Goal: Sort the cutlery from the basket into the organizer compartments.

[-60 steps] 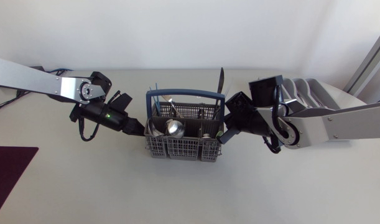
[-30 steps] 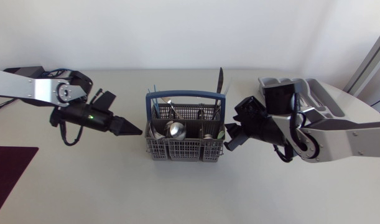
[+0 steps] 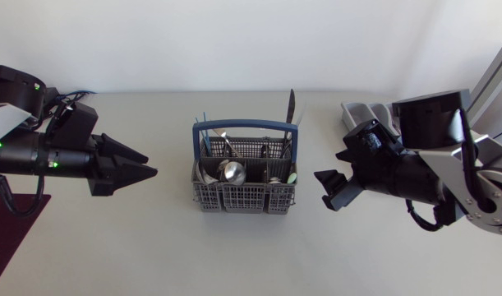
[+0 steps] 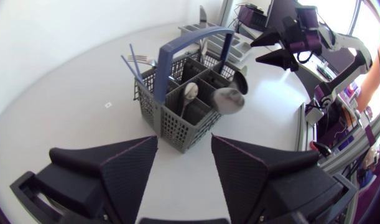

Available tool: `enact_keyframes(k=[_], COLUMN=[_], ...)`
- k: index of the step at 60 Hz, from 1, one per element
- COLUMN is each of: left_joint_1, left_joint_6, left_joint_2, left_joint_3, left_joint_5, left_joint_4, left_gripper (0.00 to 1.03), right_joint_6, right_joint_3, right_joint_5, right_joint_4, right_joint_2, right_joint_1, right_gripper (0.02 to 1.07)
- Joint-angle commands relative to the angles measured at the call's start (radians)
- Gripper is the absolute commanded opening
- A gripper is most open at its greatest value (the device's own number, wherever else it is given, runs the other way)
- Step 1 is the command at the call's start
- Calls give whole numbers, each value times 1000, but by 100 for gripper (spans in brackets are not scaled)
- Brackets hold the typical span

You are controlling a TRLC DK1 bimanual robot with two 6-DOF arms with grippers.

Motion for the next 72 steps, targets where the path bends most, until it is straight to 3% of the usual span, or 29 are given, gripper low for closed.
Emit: enact_keyframes(k=[1,24,65,72], left_joint_1=[-15,-115,-124,-122], left_joint_6=[40,49,38,38], left_joint_2=[-50,-185,-205,-206], left_joint_3=[-58,-180,-286,-304], left_joint_5=[-11,-83,-126,-135], left_joint_4=[-14,35,210,243], left_gripper=[66,66,66,66], right_joint_6=[76,305,489,498], right_joint_3=[85,394,792,824], right_joint_5=[9,28,-11,-11], right_joint_4=[-75,-313,-542,-546], right_joint_2=[-21,168,570,605], right_joint_1=[42,287,498,516], right_gripper=[83,83,82,74])
